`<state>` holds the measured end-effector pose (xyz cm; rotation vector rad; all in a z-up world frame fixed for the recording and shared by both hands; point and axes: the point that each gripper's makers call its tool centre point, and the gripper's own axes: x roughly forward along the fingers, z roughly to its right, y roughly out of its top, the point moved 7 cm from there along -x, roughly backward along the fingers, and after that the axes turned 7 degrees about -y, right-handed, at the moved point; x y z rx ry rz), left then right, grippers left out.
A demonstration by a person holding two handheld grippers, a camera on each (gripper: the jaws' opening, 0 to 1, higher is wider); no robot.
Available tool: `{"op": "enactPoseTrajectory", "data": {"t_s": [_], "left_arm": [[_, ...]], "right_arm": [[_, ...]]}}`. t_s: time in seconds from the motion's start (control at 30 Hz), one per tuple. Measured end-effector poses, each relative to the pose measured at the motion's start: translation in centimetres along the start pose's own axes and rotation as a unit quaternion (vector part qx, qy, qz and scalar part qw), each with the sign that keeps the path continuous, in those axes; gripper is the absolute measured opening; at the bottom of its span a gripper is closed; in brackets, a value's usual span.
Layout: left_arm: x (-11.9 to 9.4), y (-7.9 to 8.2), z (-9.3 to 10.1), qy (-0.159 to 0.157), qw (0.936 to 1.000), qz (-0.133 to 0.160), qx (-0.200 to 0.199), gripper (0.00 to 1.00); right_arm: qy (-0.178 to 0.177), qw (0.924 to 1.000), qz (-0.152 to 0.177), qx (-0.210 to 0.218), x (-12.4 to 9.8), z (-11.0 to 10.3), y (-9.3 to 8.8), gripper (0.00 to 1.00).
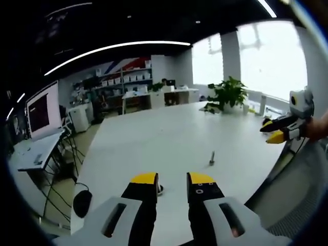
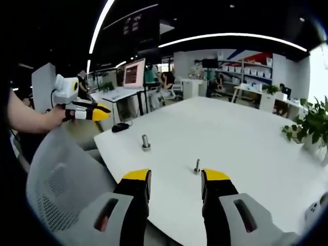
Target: Place the washer onto the threaded stud by aligning its center hole with the stud, sliding it down to the base, and recovering from edge contact or off-axis alignment until the washer reaches the visible bottom stop.
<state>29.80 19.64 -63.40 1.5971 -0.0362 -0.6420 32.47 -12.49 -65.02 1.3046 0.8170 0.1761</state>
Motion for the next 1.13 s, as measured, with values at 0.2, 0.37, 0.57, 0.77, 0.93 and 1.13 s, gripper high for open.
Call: {"op": "enactPoseTrajectory", "data": {"t_s": [0.2,0.37,0.57,0.77,0.93,1.13], "left_arm": [[-0.02,-0.22,0.04,0.0,1.0,-0.006,-0.004,0.2],[-0.03,-0.24,0.01,0.0,1.0,-0.008,-0.003,0.2],[-0.12,-0.21,-0.02,0.002,1.0,-0.005,-0.004,0.2],[0.0,-0.46,0.01,0.002,0.9999,-0.013,-0.005,0.2],[0.11,-0.62,0.0,0.002,0.9998,-0.021,-0.002,0.2],[0.39,-0.81,0.13,0.0,0.9995,-0.033,0.001,0.2]], "right_arm": [[-0.004,1.0,-0.004,-0.007,0.06,-0.06,-0.11,0.4],[-0.008,0.9999,-0.006,-0.004,0.06,0.06,-0.15,0.4],[-0.012,0.9999,-0.007,-0.005,0.02,0.18,-0.22,0.4],[-0.011,0.9999,-0.009,-0.004,0.08,0.16,-0.28,0.4],[-0.014,0.9999,-0.006,-0.005,0.0,0.2,-0.2,0.4],[-0.015,0.9999,-0.009,0.001,0.03,0.36,-0.34,0.4]]}}
